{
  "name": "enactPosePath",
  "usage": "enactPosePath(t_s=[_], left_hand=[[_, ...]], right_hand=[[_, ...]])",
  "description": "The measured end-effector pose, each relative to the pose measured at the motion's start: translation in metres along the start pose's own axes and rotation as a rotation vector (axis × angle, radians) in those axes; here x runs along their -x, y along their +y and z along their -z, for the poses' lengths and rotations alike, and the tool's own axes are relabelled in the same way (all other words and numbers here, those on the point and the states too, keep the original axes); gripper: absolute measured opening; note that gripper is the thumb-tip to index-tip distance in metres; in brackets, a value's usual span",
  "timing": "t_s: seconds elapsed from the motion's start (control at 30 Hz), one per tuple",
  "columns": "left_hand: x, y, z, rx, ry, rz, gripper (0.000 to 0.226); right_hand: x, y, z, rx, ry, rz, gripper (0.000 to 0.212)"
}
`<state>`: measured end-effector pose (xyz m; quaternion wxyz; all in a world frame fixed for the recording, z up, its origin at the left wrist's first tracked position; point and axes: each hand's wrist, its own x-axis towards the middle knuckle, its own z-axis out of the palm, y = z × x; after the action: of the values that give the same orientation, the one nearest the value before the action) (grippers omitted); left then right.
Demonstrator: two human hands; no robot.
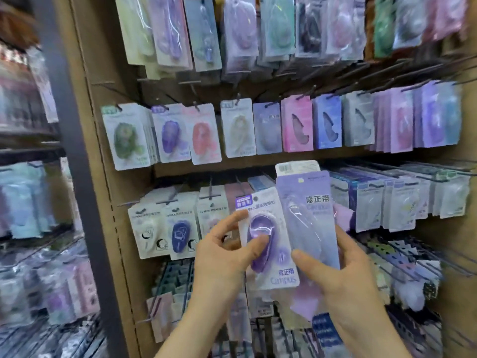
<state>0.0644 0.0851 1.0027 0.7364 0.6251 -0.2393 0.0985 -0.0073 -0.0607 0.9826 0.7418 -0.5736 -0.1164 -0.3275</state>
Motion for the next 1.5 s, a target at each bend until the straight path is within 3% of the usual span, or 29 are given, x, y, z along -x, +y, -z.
enactPosePath(t_s=[0.17,0.3,0.5,0.6,0.77,1.0,1.27,1.5], left_hand=[[-0.026,0.015,0.019,-0.039,-0.06,-0.048,0.05],[-0.044,0.029,0.024,0.043,-0.106,-0.062,0.045],[-0.076,0.042,0.03,0.006,-0.115,-0.153,0.055],[-0.091,0.052,0.044,-0.045,-0.025,-0.266,0.06],[-0.138,0.084,0.083,-0.259,0.179,-0.449,0.069],[-0.185,0.104,0.1,-0.45,0.266,-0.418,0.073],[-0.205,0.11,0.109,-0.642,0.247,-0.305,0.073],[-0.217,0.111,0.103,-1.231,0.265,-0.321,0.078]], right_hand=[[-0.025,0.007,-0.024,-0.066,0.018,0.022,0.049],[-0.046,0.003,-0.033,-0.145,-0.035,0.038,0.079],[-0.078,-0.007,-0.042,-0.105,-0.107,0.078,0.079],[-0.091,-0.012,-0.041,-0.06,-0.148,0.077,0.081],[-0.116,-0.014,-0.045,0.04,-0.229,0.12,0.06],[-0.126,-0.007,-0.064,0.132,-0.305,0.164,0.053],[-0.133,-0.005,-0.068,0.156,-0.324,0.173,0.056],[-0.135,-0.003,-0.071,0.152,-0.333,0.156,0.052]])
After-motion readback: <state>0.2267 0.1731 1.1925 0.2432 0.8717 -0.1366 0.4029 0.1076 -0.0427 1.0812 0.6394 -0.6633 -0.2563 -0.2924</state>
